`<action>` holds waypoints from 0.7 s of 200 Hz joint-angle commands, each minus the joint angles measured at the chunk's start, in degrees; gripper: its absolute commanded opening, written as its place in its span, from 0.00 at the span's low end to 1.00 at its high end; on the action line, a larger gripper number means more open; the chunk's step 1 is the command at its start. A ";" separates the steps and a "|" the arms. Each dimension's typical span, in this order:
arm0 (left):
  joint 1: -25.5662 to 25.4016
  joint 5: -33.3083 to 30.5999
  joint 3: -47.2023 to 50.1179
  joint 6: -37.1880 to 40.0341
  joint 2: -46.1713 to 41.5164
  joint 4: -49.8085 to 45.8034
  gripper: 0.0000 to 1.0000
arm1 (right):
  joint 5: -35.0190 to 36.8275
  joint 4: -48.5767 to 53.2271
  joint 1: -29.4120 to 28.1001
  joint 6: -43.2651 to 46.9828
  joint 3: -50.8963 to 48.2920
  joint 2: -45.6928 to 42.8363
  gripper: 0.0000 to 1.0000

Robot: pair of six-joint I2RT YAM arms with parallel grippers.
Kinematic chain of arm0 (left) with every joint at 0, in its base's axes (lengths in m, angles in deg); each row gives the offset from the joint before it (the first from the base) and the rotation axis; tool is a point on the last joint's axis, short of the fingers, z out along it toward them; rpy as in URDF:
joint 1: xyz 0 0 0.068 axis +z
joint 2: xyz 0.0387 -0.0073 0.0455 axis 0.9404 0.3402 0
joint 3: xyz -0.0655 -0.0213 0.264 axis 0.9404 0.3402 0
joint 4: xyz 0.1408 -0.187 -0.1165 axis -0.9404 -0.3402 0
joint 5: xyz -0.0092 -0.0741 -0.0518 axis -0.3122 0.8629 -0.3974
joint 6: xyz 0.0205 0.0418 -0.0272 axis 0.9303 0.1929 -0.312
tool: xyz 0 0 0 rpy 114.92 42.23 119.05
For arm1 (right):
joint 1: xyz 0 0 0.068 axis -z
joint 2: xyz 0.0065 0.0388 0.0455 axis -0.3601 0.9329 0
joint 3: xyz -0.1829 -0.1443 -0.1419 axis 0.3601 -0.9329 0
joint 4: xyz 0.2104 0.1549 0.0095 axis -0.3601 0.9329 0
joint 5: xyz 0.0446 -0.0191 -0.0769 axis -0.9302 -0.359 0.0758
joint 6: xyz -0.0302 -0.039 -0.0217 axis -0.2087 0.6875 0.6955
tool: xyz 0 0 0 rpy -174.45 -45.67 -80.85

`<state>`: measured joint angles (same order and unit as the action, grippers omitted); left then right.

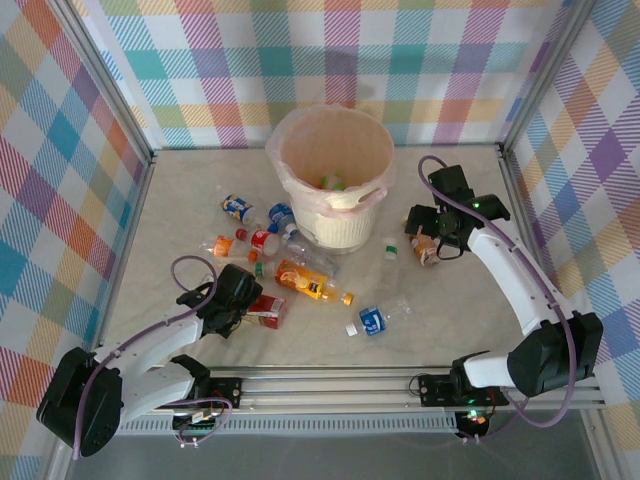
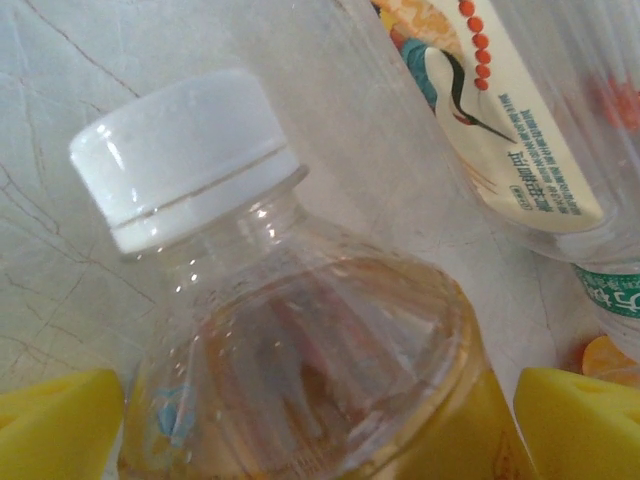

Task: Put the plastic bottles in the bin

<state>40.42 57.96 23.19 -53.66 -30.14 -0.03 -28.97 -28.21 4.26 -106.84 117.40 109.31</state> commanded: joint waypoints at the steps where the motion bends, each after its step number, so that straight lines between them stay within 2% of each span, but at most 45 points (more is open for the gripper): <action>1: 0.64 1.71 1.16 -0.39 -0.12 -1.82 1.00 | -0.80 0.85 0.41 -1.04 1.34 -0.33 1.00; 45: 0.60 4.08 1.68 0.16 2.84 0.52 0.98 | -0.80 0.85 0.40 -1.06 1.34 -0.67 1.00; 92: 0.60 4.22 1.11 0.04 4.36 -0.23 0.77 | -0.80 1.14 0.42 -1.15 0.64 -1.55 1.00; 140: 0.60 -0.27 -1.83 0.74 -1.26 -7.44 0.56 | -2.11 2.51 0.52 -1.33 -0.35 -1.97 1.00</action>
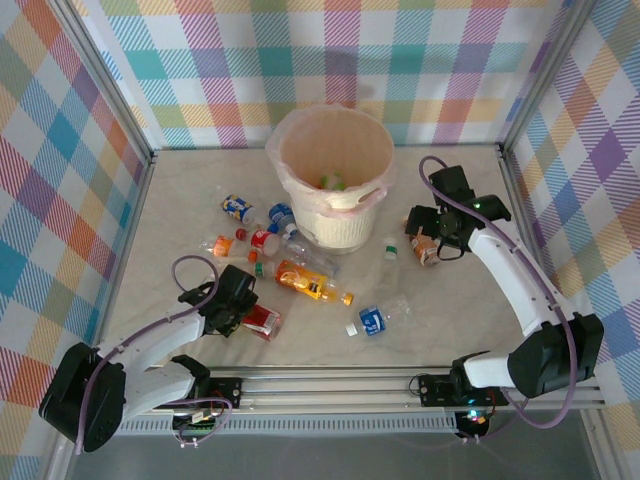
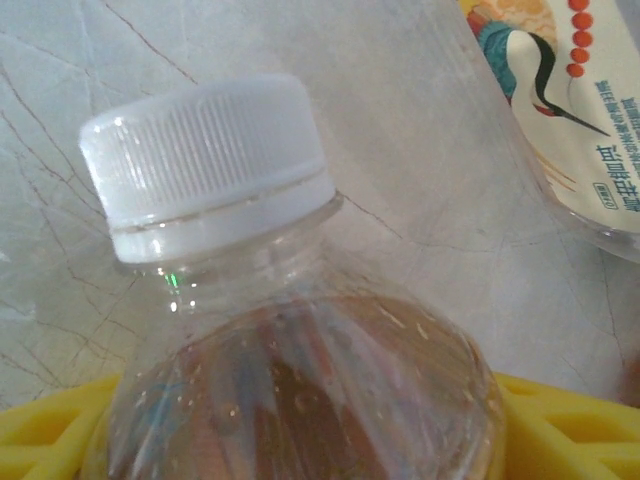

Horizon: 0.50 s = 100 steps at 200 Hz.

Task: Put the plastic bottles in the bin

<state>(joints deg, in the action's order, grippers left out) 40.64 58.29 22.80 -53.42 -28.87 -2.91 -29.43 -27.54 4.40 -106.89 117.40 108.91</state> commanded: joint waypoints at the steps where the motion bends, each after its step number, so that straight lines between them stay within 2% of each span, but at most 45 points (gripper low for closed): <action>1: 0.38 -0.75 -1.48 0.54 -2.71 -4.73 0.56 | -1.74 1.88 0.42 -1.24 -0.38 -1.59 1.00; 36: 0.38 -4.76 -3.38 2.07 -9.22 -9.34 0.43 | -3.25 2.18 0.58 -0.97 -2.41 -1.69 1.00; 58: 0.38 -7.12 -5.64 4.71 -13.19 -11.53 0.42 | -3.62 2.15 0.89 -1.19 -3.46 -1.47 1.00; 100: 0.35 -12.21 -14.11 14.29 -16.94 -13.98 0.41 | -5.47 1.07 1.19 -2.37 -5.80 -2.10 1.00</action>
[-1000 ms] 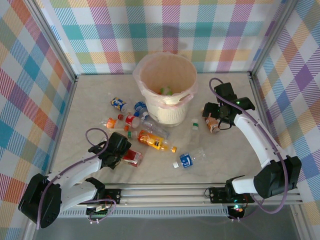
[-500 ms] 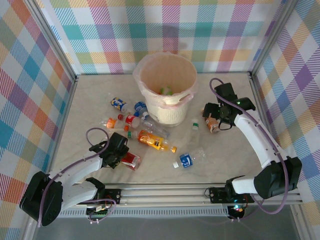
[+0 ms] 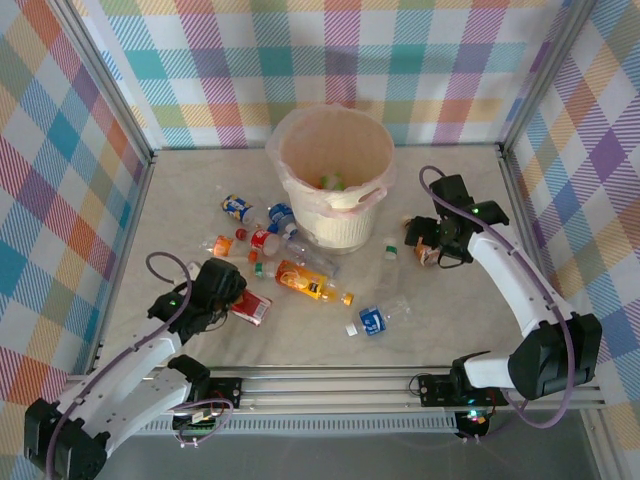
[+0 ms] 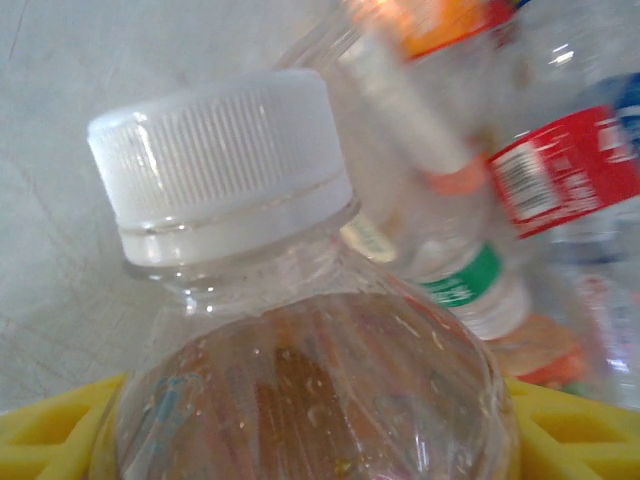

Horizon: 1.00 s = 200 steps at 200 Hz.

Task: Put the plastic bottles in the bin

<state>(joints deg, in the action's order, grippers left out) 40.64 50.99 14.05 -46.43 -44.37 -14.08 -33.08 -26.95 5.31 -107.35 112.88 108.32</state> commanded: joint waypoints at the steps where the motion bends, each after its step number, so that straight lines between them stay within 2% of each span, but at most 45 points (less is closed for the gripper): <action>1: 0.37 -5.06 -5.63 7.52 -1.41 -2.80 0.41 | -1.85 0.52 0.25 -1.98 -1.35 -1.57 1.00; 37: 0.38 -7.48 -14.20 16.69 1.31 2.19 0.40 | -6.92 -2.70 0.24 -4.28 -5.60 -4.59 1.00; 85: 0.43 -8.13 -30.22 31.75 10.94 9.92 0.39 | -10.18 -2.82 0.26 -7.23 -10.40 -8.13 1.00; 123: 0.47 -3.84 -43.19 41.99 19.60 16.45 0.39 | -12.65 -2.57 0.26 -9.03 -14.08 -11.37 1.00; 177: 0.56 1.11 -60.39 50.86 34.36 25.55 0.39 | -15.73 -3.23 0.19 -13.14 -20.31 -17.89 1.00; 200: 0.56 5.36 -67.16 53.50 41.56 29.12 0.38 | -16.78 -3.36 0.15 -13.74 -21.83 -19.33 1.00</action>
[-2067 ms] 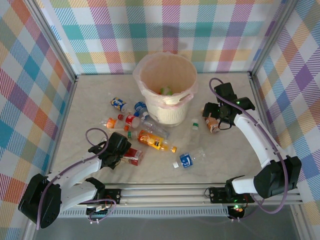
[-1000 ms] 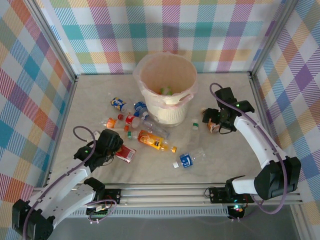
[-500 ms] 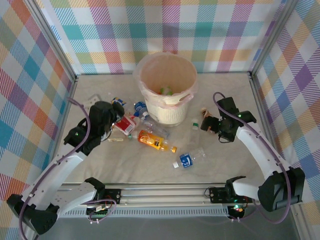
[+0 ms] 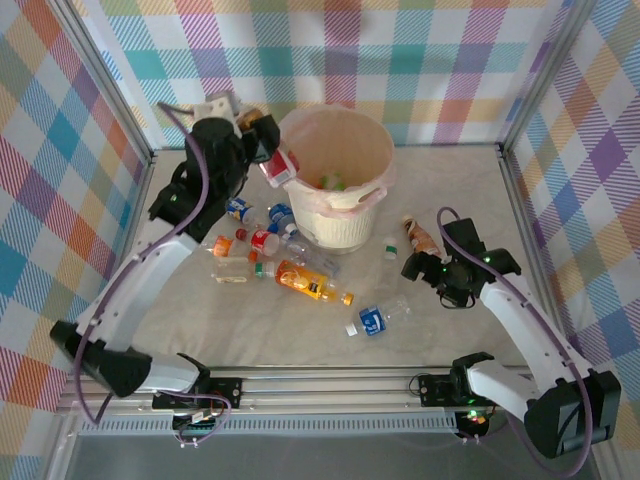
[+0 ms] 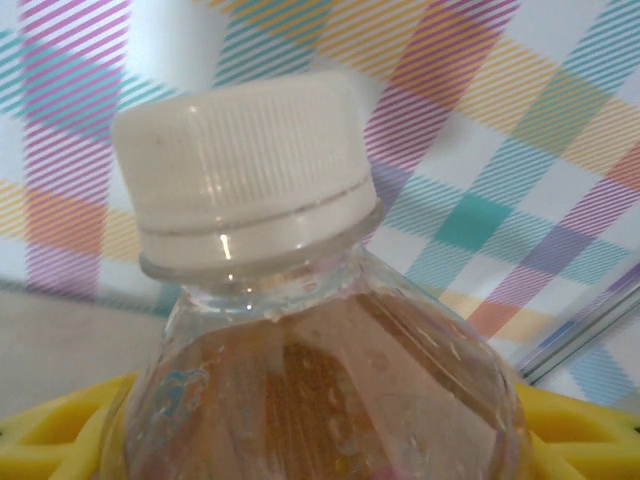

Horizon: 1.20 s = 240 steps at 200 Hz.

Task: Put the plastic bottles in the bin

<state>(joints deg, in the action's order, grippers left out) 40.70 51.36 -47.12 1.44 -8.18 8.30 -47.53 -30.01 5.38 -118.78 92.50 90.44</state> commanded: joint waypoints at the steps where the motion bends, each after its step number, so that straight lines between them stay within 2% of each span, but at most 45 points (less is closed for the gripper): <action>1: 0.49 5.20 -6.24 5.69 5.69 6.82 0.38 | -2.44 -0.32 0.13 -2.31 -1.50 -1.48 1.00; 17: 0.49 7.40 -11.15 6.78 11.12 7.94 0.38 | -3.56 0.06 0.11 -2.27 -1.85 -1.58 1.00; 62: 0.32 13.92 -24.33 7.60 25.04 2.91 0.38 | -6.21 -0.51 0.15 -3.45 -3.53 -3.61 1.00; 101: -1.06 14.98 -32.48 11.25 33.86 -4.46 0.38 | -8.93 -1.22 0.04 -5.20 -5.27 -5.93 1.00; 132: -2.29 14.36 -33.21 14.70 37.64 -6.77 0.39 | -9.57 -0.79 -0.44 -8.24 -7.21 -8.39 1.00; 179: -3.19 14.63 -32.60 15.05 40.75 -9.48 0.43 | -9.62 -1.13 -1.83 -12.36 -9.12 -11.92 1.00; 220: -3.46 14.20 -32.08 14.37 42.15 -11.46 0.54 | -8.61 -4.00 -5.40 -16.42 -11.85 -12.37 1.00; 240: -3.44 14.03 -31.63 14.20 42.10 -11.65 0.62 | -7.14 -5.42 -7.78 -18.05 -12.47 -11.65 1.00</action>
<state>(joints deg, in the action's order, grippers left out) 37.56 65.15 -78.14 15.41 33.77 -2.43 -55.86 -32.83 -0.06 -133.09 81.03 78.45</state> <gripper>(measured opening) 0.635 0.996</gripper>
